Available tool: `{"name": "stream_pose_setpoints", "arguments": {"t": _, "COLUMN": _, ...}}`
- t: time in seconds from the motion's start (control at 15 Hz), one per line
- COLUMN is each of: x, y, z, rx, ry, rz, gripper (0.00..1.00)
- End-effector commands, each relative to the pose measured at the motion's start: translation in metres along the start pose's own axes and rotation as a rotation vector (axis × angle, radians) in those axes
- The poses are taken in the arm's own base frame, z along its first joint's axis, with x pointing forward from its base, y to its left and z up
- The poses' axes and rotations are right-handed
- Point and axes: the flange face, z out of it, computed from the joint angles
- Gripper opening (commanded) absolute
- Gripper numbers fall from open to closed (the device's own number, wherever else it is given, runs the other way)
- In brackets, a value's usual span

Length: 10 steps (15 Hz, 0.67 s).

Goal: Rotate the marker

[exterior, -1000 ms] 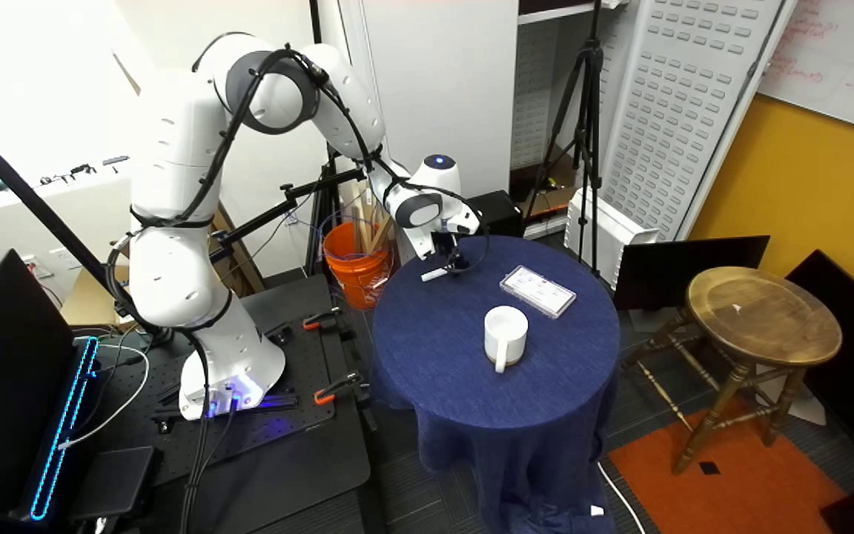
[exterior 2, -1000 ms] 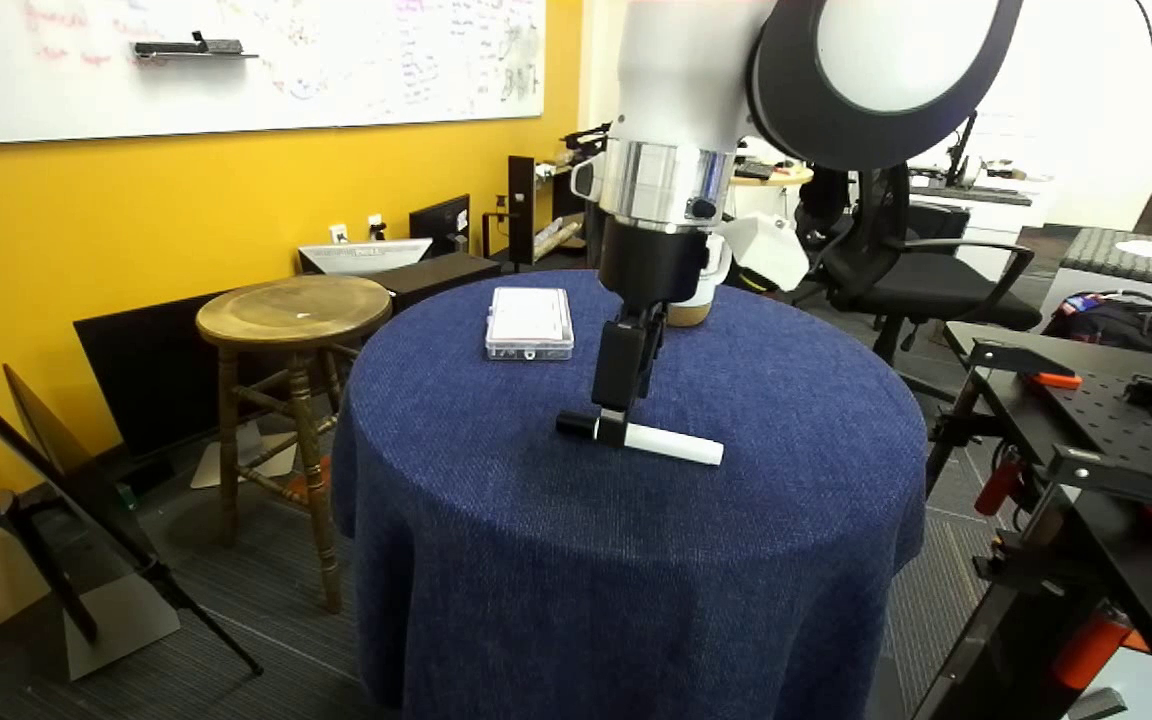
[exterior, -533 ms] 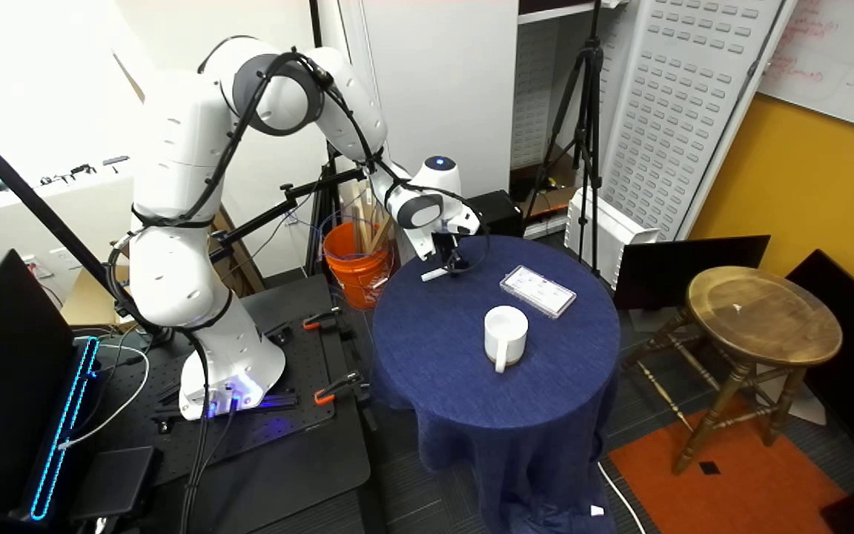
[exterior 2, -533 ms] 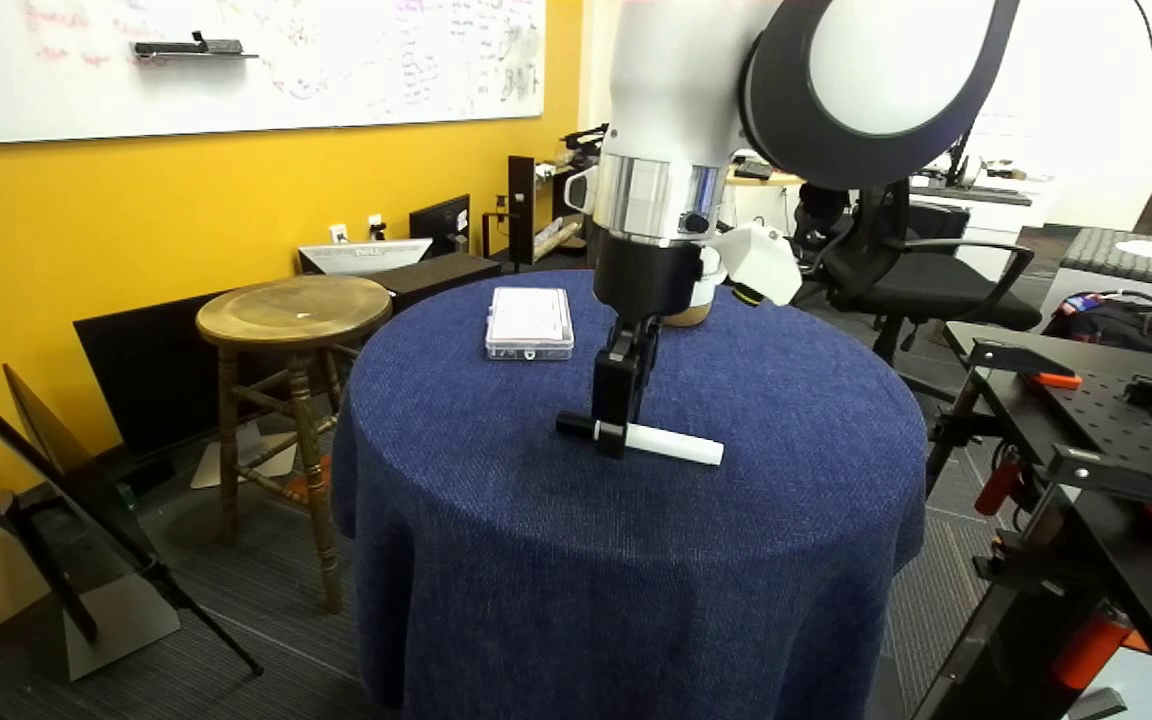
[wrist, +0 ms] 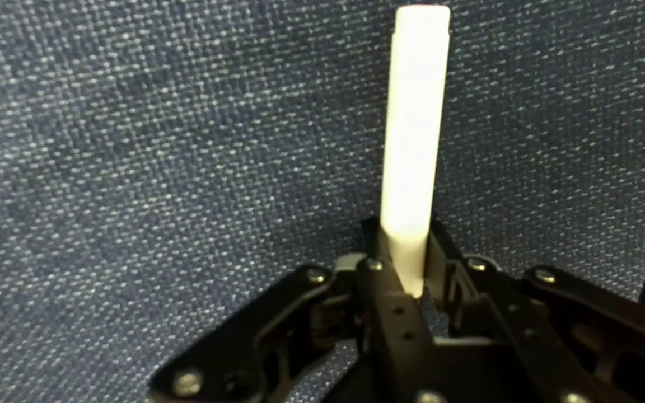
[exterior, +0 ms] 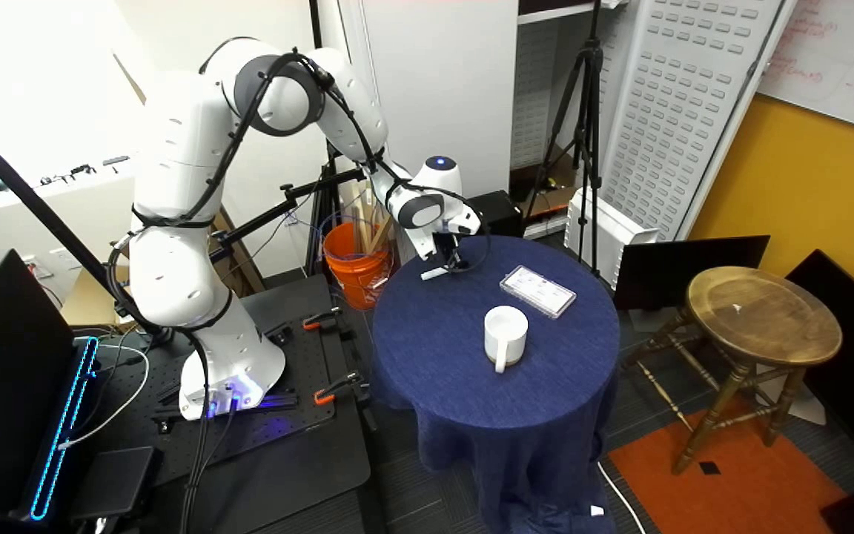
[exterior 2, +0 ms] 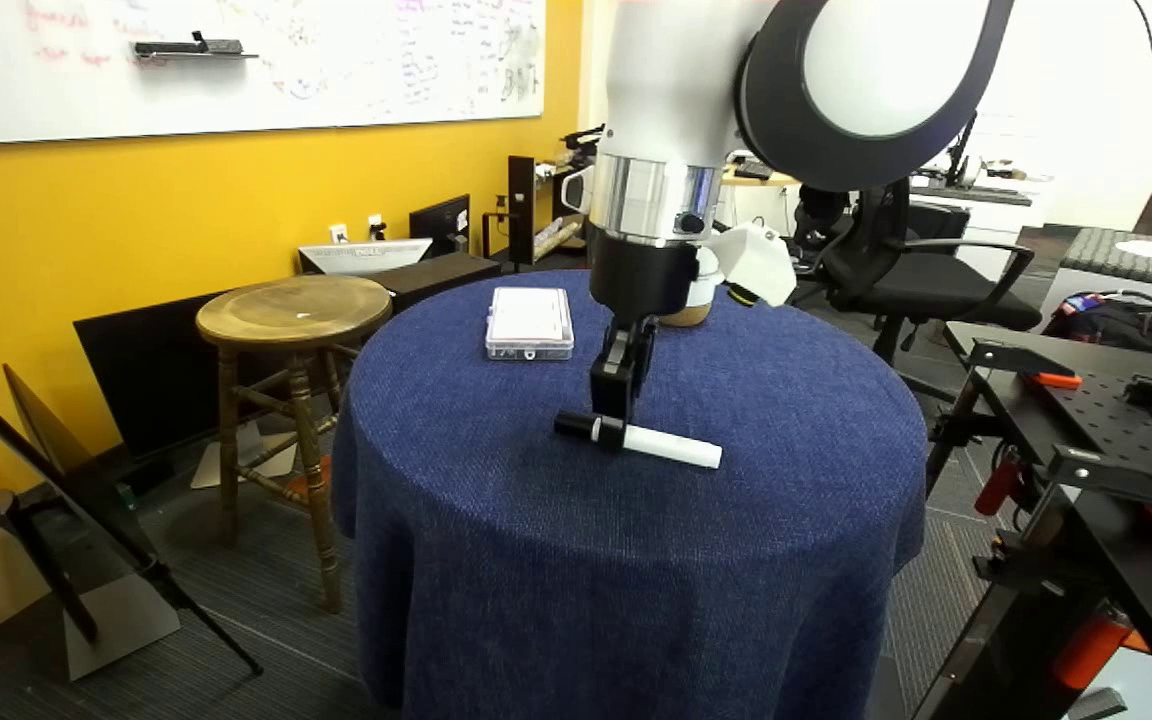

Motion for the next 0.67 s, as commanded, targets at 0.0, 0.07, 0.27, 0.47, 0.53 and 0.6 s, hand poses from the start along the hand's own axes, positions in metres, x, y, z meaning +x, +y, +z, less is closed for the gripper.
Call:
{"name": "stream_pose_setpoints", "arguments": {"t": 0.0, "x": 0.001, "y": -0.003, "z": -0.005, "rx": -0.023, "ry": 0.013, "rz": 0.029, "gripper": 0.05}}
{"name": "stream_pose_setpoints", "arguments": {"t": 0.07, "x": 0.000, "y": -0.004, "z": -0.007, "rx": -0.030, "ry": 0.015, "rz": 0.030, "gripper": 0.05}}
{"name": "stream_pose_setpoints", "arguments": {"t": 0.27, "x": -0.002, "y": -0.004, "z": -0.015, "rx": -0.065, "ry": 0.027, "rz": 0.036, "gripper": 0.05}}
{"name": "stream_pose_setpoints", "arguments": {"t": 0.47, "x": -0.002, "y": -0.005, "z": -0.027, "rx": -0.101, "ry": 0.041, "rz": 0.028, "gripper": 0.05}}
{"name": "stream_pose_setpoints", "arguments": {"t": 0.53, "x": -0.002, "y": -0.005, "z": -0.030, "rx": -0.105, "ry": 0.046, "rz": 0.014, "gripper": 0.05}}
{"name": "stream_pose_setpoints", "arguments": {"t": 0.6, "x": -0.002, "y": -0.007, "z": -0.035, "rx": -0.103, "ry": 0.043, "rz": -0.013, "gripper": 0.05}}
